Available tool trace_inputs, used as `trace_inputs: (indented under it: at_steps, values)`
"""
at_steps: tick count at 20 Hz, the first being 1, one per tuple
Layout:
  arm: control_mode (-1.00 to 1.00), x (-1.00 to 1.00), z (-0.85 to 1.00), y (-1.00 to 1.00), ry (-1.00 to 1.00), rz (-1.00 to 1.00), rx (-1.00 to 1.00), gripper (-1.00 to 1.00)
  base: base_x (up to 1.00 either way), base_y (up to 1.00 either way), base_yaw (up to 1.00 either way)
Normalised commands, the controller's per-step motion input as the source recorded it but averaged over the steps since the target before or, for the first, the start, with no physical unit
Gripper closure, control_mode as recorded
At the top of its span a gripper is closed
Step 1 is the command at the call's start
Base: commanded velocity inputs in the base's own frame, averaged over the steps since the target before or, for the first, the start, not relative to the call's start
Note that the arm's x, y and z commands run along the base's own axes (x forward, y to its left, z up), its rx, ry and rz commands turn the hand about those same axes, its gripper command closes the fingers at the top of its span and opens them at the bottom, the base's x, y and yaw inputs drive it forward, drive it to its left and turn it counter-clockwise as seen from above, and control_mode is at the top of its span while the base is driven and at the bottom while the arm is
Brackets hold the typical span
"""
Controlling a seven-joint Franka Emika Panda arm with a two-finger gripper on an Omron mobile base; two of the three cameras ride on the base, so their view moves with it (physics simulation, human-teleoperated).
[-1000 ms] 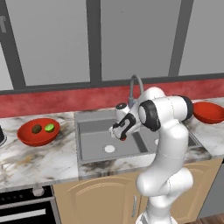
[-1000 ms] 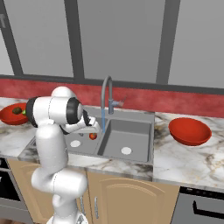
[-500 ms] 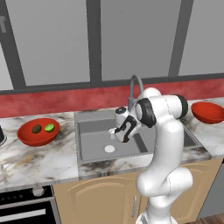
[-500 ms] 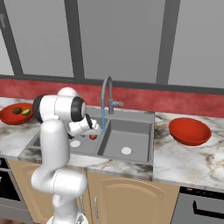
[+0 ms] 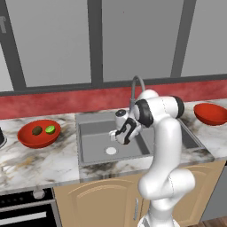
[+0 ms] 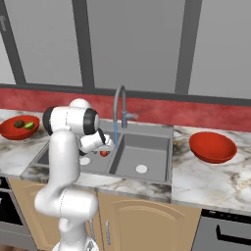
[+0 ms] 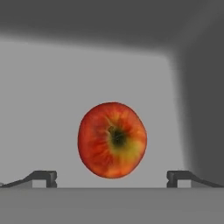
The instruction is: Pick the kiwis from the sink and place them in one bowl. Place the apple in the other bowl. Then turn off the sink faucet.
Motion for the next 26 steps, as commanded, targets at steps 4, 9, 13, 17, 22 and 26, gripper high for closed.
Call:
trace_inputs:
  at_steps: [4, 9, 13, 17, 22, 26]
  values:
    - [-1.00, 0.31, -0.21, -0.05, 0.00, 0.00, 0.00, -1.00, 0.00, 0.00, 0.00]
    - [-1.00, 0.19, -0.20, -0.01, -0.01, 0.00, 0.00, -1.00, 0.00, 0.00, 0.00]
    - [-1.00, 0.00, -0.21, 0.00, -0.03, 0.00, 0.00, -1.00, 0.00, 0.00, 0.00]
    - [-1.00, 0.00, -0.24, -0.07, -0.01, 0.00, 0.00, 1.00, 0.00, 0.00, 0.00]
    - [-1.00, -0.08, -0.25, -0.57, -0.04, 0.00, 0.07, 1.00, 0.00, 0.00, 0.00]
    - [-1.00, -0.57, 0.39, -0.16, -0.03, 0.00, 0.07, 1.00, 0.00, 0.00, 0.00]
